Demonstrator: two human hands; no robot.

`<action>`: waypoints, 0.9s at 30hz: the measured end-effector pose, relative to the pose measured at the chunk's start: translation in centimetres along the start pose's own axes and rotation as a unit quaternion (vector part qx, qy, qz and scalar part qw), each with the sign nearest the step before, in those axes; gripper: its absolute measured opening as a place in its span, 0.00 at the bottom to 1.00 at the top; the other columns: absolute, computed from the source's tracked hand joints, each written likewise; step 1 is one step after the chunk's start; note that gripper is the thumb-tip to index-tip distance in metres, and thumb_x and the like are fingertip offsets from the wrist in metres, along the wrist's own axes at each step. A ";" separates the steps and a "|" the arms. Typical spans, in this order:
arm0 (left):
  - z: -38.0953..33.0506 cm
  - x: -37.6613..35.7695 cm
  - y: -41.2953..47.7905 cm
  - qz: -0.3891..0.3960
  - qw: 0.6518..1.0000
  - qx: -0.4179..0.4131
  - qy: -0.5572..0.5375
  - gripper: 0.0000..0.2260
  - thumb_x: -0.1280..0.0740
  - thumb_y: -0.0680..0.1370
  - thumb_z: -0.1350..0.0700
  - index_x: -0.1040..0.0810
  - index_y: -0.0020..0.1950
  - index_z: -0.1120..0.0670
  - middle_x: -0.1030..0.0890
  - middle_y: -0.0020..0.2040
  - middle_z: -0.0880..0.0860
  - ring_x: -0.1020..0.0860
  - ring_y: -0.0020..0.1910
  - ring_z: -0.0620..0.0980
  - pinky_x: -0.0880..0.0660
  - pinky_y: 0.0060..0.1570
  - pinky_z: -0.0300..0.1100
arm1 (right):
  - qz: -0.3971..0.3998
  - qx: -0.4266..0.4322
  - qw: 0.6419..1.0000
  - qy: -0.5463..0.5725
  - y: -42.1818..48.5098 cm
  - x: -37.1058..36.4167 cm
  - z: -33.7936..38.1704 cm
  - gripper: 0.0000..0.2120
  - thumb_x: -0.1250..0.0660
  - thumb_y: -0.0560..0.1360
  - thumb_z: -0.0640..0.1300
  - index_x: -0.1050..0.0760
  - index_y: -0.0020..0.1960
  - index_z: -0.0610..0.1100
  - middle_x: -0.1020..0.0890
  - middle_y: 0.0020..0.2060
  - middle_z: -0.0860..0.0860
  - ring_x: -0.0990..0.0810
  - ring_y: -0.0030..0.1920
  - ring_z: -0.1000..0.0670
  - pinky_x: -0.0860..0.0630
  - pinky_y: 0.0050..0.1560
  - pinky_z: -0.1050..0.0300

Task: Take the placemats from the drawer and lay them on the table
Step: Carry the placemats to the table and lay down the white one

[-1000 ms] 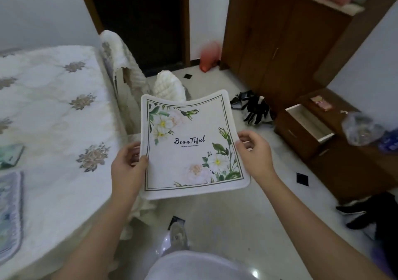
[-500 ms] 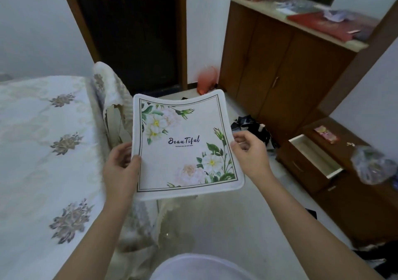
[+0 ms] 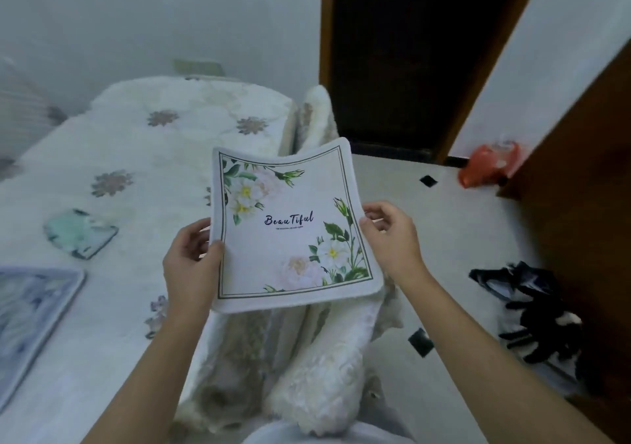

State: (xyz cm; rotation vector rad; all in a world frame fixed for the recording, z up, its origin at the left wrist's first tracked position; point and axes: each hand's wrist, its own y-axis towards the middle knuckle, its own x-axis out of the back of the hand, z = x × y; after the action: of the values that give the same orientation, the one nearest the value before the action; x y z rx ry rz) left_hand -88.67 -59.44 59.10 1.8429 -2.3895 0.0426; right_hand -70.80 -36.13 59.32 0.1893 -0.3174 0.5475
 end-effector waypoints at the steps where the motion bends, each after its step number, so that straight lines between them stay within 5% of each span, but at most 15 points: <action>1: 0.1 0.4 -0.1 -0.032 0.999 0.007 0.006 0.15 0.34 0.76 0.67 0.20 0.59 0.53 0.16 0.49 0.53 0.21 0.45 0.47 0.22 0.46 0.40 | 0.034 0.011 0.999 0.007 1.4 -1.1 0.2 0.07 0.32 0.77 0.38 0.19 0.51 0.48 0.17 0.41 0.54 0.21 0.39 0.59 0.21 0.41 0.62; 9: 1.6 6.1 -5.2 -0.268 0.961 0.066 0.032 0.16 0.34 0.75 0.69 0.21 0.57 0.50 0.17 0.48 0.51 0.22 0.43 0.45 0.23 0.48 0.41 | 0.305 0.087 0.948 0.011 6.3 -11.9 1.8 0.06 0.30 0.77 0.41 0.20 0.52 0.49 0.17 0.42 0.53 0.21 0.40 0.57 0.22 0.43 0.63; 14: 2.7 10.6 -8.4 -0.352 0.933 0.076 0.028 0.15 0.34 0.76 0.70 0.22 0.59 0.55 0.17 0.50 0.53 0.20 0.44 0.45 0.21 0.47 0.41 | 0.389 0.135 0.911 -0.001 4.4 -18.2 3.7 0.07 0.30 0.76 0.42 0.20 0.53 0.50 0.17 0.43 0.53 0.21 0.38 0.58 0.20 0.44 0.57; 27: 8.2 11.9 -5.5 -0.356 0.923 0.148 0.011 0.15 0.33 0.76 0.68 0.22 0.59 0.54 0.17 0.48 0.50 0.19 0.42 0.45 0.22 0.39 0.33 | 0.442 0.199 0.865 -0.129 6.2 -24.4 4.3 0.10 0.32 0.75 0.40 0.22 0.53 0.51 0.20 0.43 0.56 0.23 0.35 0.60 0.24 0.43 0.59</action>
State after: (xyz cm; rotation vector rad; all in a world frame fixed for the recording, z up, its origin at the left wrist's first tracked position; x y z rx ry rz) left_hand -87.03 -73.08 52.07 2.7126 -1.6201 0.3657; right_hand -94.83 -43.78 55.49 0.5304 -0.5525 1.5147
